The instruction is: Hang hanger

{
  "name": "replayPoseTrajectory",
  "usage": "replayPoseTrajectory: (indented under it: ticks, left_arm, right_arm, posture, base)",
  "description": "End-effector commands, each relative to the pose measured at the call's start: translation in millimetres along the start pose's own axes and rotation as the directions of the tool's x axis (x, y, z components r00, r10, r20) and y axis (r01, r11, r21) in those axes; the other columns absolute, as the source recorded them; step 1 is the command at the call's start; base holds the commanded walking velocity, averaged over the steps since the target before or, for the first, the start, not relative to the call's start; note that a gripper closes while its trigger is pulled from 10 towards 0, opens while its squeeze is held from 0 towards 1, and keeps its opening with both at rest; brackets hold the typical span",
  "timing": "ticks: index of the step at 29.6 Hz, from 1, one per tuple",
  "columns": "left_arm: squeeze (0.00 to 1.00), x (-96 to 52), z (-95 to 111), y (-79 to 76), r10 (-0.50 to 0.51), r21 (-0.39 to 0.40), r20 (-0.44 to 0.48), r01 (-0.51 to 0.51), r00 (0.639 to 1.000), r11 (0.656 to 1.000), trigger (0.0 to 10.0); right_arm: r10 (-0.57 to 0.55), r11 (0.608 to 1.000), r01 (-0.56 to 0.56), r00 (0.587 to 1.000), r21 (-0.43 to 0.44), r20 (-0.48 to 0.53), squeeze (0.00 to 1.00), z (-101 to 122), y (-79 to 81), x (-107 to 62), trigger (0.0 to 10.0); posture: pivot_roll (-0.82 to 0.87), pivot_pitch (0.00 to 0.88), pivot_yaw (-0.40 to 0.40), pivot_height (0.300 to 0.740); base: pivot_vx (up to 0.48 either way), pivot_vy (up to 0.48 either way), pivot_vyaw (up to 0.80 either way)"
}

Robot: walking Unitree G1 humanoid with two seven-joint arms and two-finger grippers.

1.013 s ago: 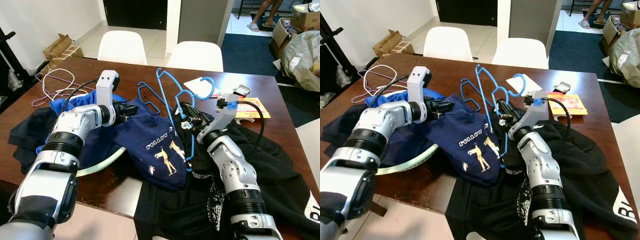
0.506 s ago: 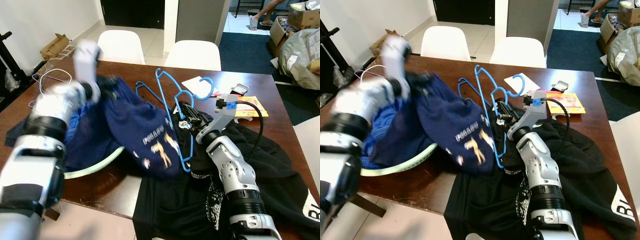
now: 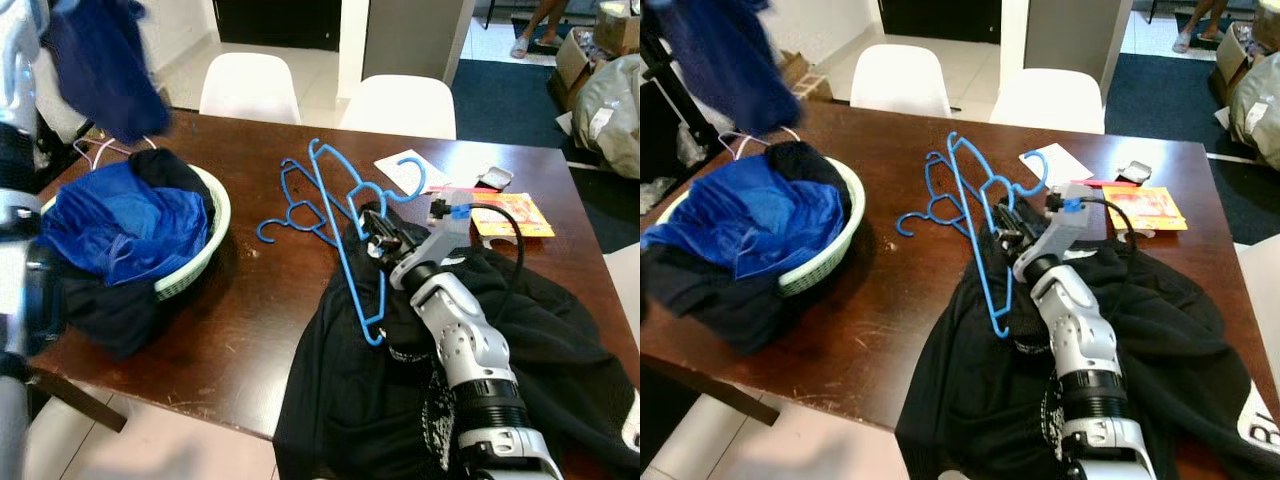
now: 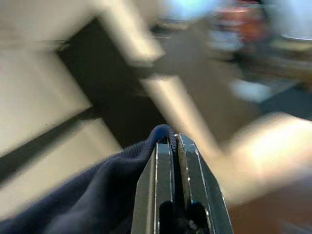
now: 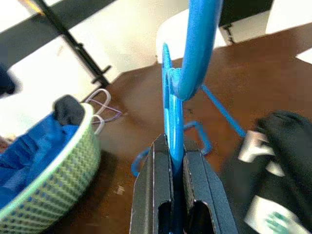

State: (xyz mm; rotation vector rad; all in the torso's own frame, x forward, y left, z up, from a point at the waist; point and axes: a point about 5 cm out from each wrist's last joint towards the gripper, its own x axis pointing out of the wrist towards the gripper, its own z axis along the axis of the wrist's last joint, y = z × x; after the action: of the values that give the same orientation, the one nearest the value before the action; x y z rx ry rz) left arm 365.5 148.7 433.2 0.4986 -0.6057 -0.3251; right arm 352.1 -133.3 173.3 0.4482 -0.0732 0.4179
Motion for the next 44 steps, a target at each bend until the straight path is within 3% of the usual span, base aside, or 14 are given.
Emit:
replayPoseTrajectory:
  ticks: [1, 2, 4, 11, 13, 17, 20, 23, 24, 26, 29, 30, 41, 44]
  left_arm:
    - [0.00, 2.1, -8.4, -30.5, -0.131, -0.011, -0.008, 0.131, 0.991, 0.991, 0.0]
    - [0.00, 2.1, -8.4, -30.5, -0.131, -0.011, -0.008, 0.131, 0.991, 0.991, 0.0]
    - [0.00, -7.6, -31.0, -114.9, -0.385, -0.155, -0.015, 0.378, 0.923, 0.913, 0.0]
    - [0.00, -26.6, -38.6, -168.3, -0.542, -0.268, 0.003, 0.523, 0.840, 0.809, 0.0]
    - [0.00, -58.5, -29.0, -218.2, -0.713, -0.400, 0.107, 0.687, 0.693, 0.607, 0.0]
    - [0.00, -80.0, -11.7, -237.4, -0.778, -0.460, 0.227, 0.768, 0.586, 0.445, 0.0]
    - [0.00, -87.0, -9.4, -234.5, -0.799, -0.467, 0.243, 0.788, 0.550, 0.401, 3.1]
    - [0.00, -88.9, -12.2, -232.4, -0.811, -0.465, 0.226, 0.792, 0.539, 0.396, 3.1]
    - [0.00, -93.1, -21.2, -230.0, -0.831, -0.422, 0.169, 0.801, 0.530, 0.425, 8.0]
    - [0.00, -97.9, -34.6, -224.7, -0.843, -0.402, 0.087, 0.793, 0.531, 0.458, 9.8]
    - [0.00, -108.0, -47.9, -219.6, -0.865, -0.349, -0.001, 0.811, 0.501, 0.470, 10.0]
    - [1.00, -117.1, -60.6, -210.8, -0.868, -0.345, -0.076, 0.803, 0.491, 0.485, 10.0]
    - [1.00, -151.7, -66.0, -158.5, -0.867, -0.403, -0.182, 0.769, 0.464, 0.496, 10.0]
    - [1.00, -176.2, -67.0, -138.1, -0.889, -0.426, -0.229, 0.781, 0.397, 0.458, 10.0]
  right_arm:
    - [-0.005, 1.000, 0.005, 1.000, 0.016, -0.007, 0.00, -4.8, -1.1, -1.1, 10.0]
    - [-0.005, 1.000, 0.005, 1.000, 0.016, -0.007, 0.00, -4.8, -1.1, -1.1, 10.0]
    - [-0.008, 1.000, 0.008, 1.000, 0.019, -0.003, 0.00, -4.3, -1.3, -2.1, 10.0]
    - [-0.009, 1.000, 0.009, 1.000, 0.021, -0.002, 0.00, -4.0, -1.2, -3.0, 10.0]
    - [-0.006, 1.000, 0.006, 1.000, 0.025, -0.005, 0.00, -4.0, -1.2, -3.3, 10.0]
    - [-0.003, 1.000, 0.004, 1.000, 0.029, -0.008, 0.00, -4.2, -1.3, -3.1, 10.0]
    - [-0.001, 1.000, 0.001, 1.000, 0.031, -0.010, 0.00, -4.6, -1.2, -2.5, 10.0]
    - [-0.001, 1.000, 0.001, 1.000, 0.031, -0.010, 0.00, -4.7, -1.2, -2.3, 10.0]
    - [0.000, 1.000, 0.000, 1.000, 0.031, -0.011, 0.00, -4.9, -1.2, -2.2, 10.0]
    - [0.001, 0.999, -0.001, 1.000, 0.032, -0.012, 0.00, -5.0, -1.2, -2.2, 10.0]
    - [0.002, 0.999, -0.002, 1.000, 0.032, -0.014, 0.00, -5.1, -1.2, -2.3, 10.0]
    - [0.004, 0.999, -0.003, 1.000, 0.032, -0.014, 0.00, -5.0, -1.1, -2.5, 10.0]
    - [-0.003, 1.000, 0.003, 1.000, -0.003, 0.000, 0.00, 2.3, -4.1, -1.7, 10.0]
    - [0.046, 0.988, -0.052, 0.998, -0.146, -0.044, 0.00, 13.8, -2.7, 0.1, 10.0]
  posture:
    - [0.04, 0.084, 0.052, 0.740]
    - [0.04, 0.084, 0.052, 0.740]
    - [0.04, 0.089, 0.060, 0.740]
    - [0.03, 0.091, 0.058, 0.740]
    - [0.04, 0.097, 0.058, 0.740]
    - [0.04, 0.096, 0.056, 0.740]
    - [0.04, 0.098, 0.058, 0.740]
    - [0.04, 0.097, 0.057, 0.740]
    - [0.04, 0.098, 0.058, 0.740]
    - [0.04, 0.098, 0.057, 0.740]
    - [0.04, 0.099, 0.054, 0.740]
    - [0.04, 0.101, 0.055, 0.740]
    - [0.04, 0.107, 0.044, 0.740]
    - [0.05, 0.103, 0.039, 0.740]
  base:
    - [0.000, 0.000, 0.00]
    - [0.000, 0.000, 0.00]
    - [0.000, 0.000, 0.00]
    - [0.000, 0.000, 0.00]
    - [0.000, 0.000, 0.00]
    - [0.000, 0.000, 0.00]
    - [0.000, 0.000, 0.00]
    - [0.000, 0.000, 0.00]
    - [0.000, 0.000, 0.00]
    - [0.000, 0.000, 0.00]
    - [0.000, 0.000, 0.00]
    - [0.000, 0.000, 0.00]
    - [0.000, 0.000, 0.00]
    - [0.000, 0.000, 0.00]
